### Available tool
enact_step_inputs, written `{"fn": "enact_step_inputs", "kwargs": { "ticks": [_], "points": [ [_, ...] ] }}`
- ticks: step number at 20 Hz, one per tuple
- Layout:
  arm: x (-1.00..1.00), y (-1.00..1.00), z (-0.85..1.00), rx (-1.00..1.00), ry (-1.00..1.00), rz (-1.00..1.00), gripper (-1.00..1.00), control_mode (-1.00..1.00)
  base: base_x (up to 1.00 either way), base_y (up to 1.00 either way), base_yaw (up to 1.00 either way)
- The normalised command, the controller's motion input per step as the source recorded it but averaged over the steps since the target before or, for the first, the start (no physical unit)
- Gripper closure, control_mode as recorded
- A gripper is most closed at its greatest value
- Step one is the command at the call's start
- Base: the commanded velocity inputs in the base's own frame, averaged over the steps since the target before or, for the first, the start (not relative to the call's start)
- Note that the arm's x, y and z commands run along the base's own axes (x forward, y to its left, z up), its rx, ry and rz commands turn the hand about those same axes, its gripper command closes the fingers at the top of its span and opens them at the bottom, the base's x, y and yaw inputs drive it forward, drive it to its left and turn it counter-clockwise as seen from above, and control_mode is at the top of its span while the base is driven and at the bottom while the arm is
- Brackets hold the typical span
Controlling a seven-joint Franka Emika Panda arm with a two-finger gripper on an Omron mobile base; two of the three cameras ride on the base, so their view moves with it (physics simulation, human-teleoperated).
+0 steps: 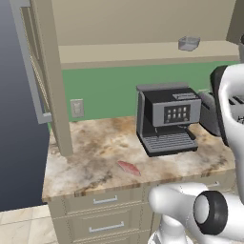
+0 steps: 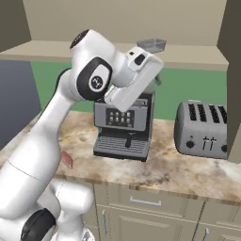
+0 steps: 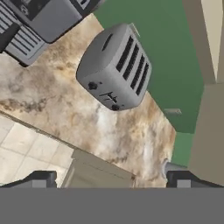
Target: Retrieve the tupperware from the cabinet, then place the raw meat into the tupperware to avoid contamination.
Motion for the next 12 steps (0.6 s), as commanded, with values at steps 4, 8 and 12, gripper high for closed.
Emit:
{"fn": "enact_step_inputs", "kwargs": {
  "ticks": [4,8,12],
  "points": [
    [0.71,0.18,0.01,0.00,-0.19,0.20,-1.00,-1.00,0.00,0.00,0.00],
    [0.78,0.20,0.17,0.01,0.06,0.01,-1.00,-1.00,0.00,0.00,0.00],
    [0.37,0.28,0.45,0.00,0.06,-0.04,-1.00,-1.00,0.00,0.00,0.00]
  ]
}}
